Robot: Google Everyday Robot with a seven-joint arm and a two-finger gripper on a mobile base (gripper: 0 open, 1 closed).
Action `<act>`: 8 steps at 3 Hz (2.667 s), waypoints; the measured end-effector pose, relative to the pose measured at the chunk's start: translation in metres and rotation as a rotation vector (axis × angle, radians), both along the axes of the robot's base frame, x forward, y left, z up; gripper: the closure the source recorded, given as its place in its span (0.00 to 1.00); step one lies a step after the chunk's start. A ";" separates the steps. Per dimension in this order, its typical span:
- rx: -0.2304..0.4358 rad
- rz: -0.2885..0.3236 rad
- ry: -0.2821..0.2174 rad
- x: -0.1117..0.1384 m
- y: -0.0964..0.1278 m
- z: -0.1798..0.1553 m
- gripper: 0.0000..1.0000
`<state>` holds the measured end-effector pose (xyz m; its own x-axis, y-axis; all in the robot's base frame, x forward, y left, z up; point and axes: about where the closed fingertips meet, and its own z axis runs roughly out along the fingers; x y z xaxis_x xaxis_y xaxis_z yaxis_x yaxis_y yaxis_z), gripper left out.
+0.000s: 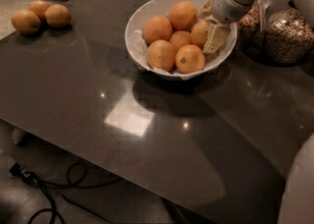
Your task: Pick orange from white bowl
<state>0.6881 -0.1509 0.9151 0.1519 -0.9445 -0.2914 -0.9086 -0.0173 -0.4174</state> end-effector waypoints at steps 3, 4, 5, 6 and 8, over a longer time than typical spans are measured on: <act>0.007 0.008 0.012 0.001 0.005 0.000 0.96; 0.007 0.008 0.012 0.001 0.005 0.000 1.00; 0.007 0.008 0.012 0.001 0.005 0.000 1.00; 0.021 0.015 0.015 -0.001 0.009 0.000 1.00; 0.089 0.054 -0.061 -0.011 0.021 0.043 1.00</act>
Offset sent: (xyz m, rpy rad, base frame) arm 0.0018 0.0138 -0.0218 0.0164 0.0265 0.0185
